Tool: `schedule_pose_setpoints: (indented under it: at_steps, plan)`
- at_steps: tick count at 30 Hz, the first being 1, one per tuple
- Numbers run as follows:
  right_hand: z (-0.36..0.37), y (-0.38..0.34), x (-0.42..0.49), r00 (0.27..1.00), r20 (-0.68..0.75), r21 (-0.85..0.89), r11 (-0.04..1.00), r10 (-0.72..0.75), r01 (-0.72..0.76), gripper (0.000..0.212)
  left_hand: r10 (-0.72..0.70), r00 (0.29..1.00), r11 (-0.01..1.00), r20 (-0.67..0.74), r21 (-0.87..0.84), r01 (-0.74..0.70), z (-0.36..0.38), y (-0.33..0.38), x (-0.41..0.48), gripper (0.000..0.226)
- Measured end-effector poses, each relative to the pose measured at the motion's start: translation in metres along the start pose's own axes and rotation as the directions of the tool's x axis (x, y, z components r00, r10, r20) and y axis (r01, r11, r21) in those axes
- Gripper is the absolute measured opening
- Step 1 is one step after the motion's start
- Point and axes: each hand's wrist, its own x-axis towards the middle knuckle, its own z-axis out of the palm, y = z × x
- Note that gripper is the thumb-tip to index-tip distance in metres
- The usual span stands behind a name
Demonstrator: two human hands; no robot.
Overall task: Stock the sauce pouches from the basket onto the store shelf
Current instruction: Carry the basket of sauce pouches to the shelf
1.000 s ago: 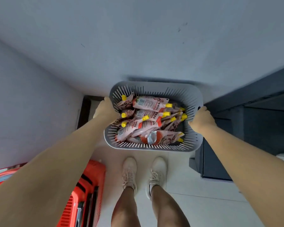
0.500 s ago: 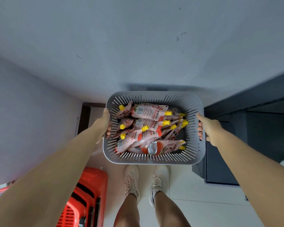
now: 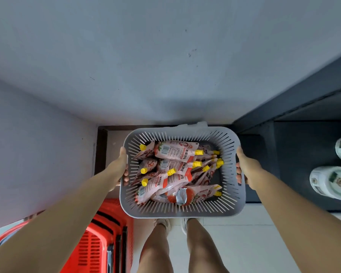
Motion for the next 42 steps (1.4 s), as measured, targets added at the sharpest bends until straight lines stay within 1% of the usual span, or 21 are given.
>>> schedule_pose_setpoints:
  at_steps: [4, 8, 11, 18, 21, 25, 28, 32, 35, 37, 38, 40, 42]
  plan:
    - [-0.017, 0.026, -0.029, 1.000, -0.020, 0.032, 0.999, 0.013, -0.012, 0.069, 0.034, 0.999, 0.998, 0.002, 0.055, -0.034, 0.001, 0.002, -0.027, 0.070]
    - [-0.038, 0.057, -0.070, 0.997, -0.029, 0.138, 0.988, 0.071, -0.067, 0.071, 0.081, 0.995, 0.986, 0.052, 0.143, -0.087, 0.006, 0.007, -0.060, 0.075]
    - [-0.052, 0.089, -0.106, 0.994, -0.054, 0.245, 0.966, 0.094, -0.078, 0.072, 0.126, 0.988, 0.962, 0.093, 0.230, -0.144, 0.011, 0.012, -0.089, 0.075]
    - [-0.085, 0.189, -0.191, 0.982, -0.137, 0.512, 0.858, 0.131, -0.043, 0.067, 0.175, 0.943, 0.856, 0.283, 0.430, -0.288, 0.049, 0.021, -0.165, 0.077]
    - [-0.098, 0.238, -0.222, 0.972, -0.131, 0.632, 0.772, 0.195, -0.070, 0.065, 0.153, 0.922, 0.808, 0.355, 0.492, -0.324, 0.076, 0.016, -0.189, 0.074]
    - [-0.116, 0.314, -0.249, 0.966, -0.096, 0.761, 0.643, 0.241, -0.085, 0.062, 0.141, 0.890, 0.722, 0.434, 0.570, -0.392, 0.133, 0.005, -0.213, 0.076]
    - [-0.130, 0.374, -0.263, 0.956, -0.063, 0.854, 0.512, 0.287, -0.097, 0.057, 0.088, 0.869, 0.656, 0.487, 0.628, -0.419, 0.185, -0.010, -0.233, 0.076]
    - [-0.154, 0.456, -0.279, 0.931, -0.012, 0.901, 0.407, 0.364, -0.148, 0.062, 0.039, 0.843, 0.543, 0.536, 0.697, -0.468, 0.263, -0.034, -0.266, 0.073]
    - [-0.176, 0.515, -0.290, 0.918, 0.029, 0.929, 0.329, 0.396, -0.171, 0.061, 0.018, 0.826, 0.534, 0.564, 0.693, -0.485, 0.330, -0.055, -0.293, 0.067]
    - [-0.198, 0.545, -0.294, 0.912, 0.033, 0.936, 0.307, 0.408, -0.171, 0.060, 0.023, 0.844, 0.544, 0.535, 0.702, -0.460, 0.378, -0.065, -0.313, 0.065]
    - [-0.209, 0.558, -0.297, 0.906, 0.032, 0.933, 0.312, 0.421, -0.178, 0.059, 0.027, 0.857, 0.531, 0.514, 0.719, -0.448, 0.400, -0.070, -0.323, 0.065]
    - [-0.236, 0.585, -0.298, 0.899, 0.006, 0.935, 0.317, 0.438, -0.161, 0.053, 0.030, 0.857, 0.491, 0.515, 0.739, -0.461, 0.447, -0.081, -0.342, 0.068]
    - [-0.266, 0.610, -0.294, 0.888, -0.027, 0.943, 0.306, 0.459, -0.130, 0.054, 0.019, 0.853, 0.492, 0.521, 0.738, -0.461, 0.491, -0.089, -0.356, 0.074]
